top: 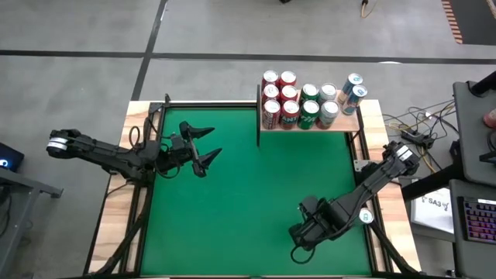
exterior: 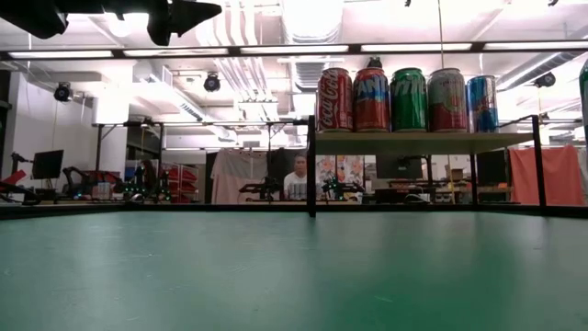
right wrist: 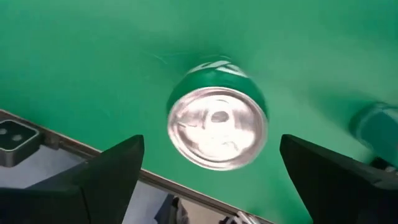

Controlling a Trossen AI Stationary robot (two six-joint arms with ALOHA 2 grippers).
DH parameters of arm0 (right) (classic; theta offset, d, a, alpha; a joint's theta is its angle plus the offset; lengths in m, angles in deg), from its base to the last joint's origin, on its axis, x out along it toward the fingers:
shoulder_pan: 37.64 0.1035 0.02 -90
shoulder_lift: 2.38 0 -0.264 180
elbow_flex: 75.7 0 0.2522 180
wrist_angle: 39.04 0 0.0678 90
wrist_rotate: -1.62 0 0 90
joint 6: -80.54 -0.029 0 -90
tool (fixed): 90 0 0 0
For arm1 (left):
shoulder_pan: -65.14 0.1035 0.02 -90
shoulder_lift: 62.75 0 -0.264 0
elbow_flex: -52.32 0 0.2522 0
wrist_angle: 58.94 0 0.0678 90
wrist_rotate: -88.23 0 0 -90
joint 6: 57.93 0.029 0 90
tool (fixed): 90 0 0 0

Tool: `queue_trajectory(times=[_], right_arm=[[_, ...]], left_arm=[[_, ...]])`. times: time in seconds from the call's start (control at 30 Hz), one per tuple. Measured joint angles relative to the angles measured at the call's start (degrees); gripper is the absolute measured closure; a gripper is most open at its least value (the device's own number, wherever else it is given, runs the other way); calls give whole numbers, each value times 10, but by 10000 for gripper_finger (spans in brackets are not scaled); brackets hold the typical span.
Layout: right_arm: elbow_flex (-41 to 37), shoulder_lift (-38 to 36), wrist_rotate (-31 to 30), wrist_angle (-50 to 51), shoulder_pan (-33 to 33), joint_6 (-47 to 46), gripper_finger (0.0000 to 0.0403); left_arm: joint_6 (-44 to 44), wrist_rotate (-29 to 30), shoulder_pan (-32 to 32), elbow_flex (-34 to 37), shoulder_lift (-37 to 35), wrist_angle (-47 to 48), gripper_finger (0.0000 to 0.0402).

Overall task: Place canned beverage on shelf
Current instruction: Put the green soda can on the shelf aligned with the other green soda cans

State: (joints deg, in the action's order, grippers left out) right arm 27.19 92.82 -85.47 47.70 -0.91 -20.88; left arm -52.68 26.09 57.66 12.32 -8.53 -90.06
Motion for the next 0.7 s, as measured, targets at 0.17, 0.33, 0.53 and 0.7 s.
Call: queue_trajectory(times=[0.17,0.33,0.53,0.7], right_arm=[[-30,0,0,-47,0,-13,35],[-67,0,1,-70,0,-41,35],[-102,0,-1,-85,-4,-48,47],[-110,0,-1,-90,-6,-42,97]], left_arm=[[0,0,0,0,0,0,51],[0,0,0,0,0,-1,51],[0,0,0,0,0,-1,51],[0,0,0,0,0,-1,51]])
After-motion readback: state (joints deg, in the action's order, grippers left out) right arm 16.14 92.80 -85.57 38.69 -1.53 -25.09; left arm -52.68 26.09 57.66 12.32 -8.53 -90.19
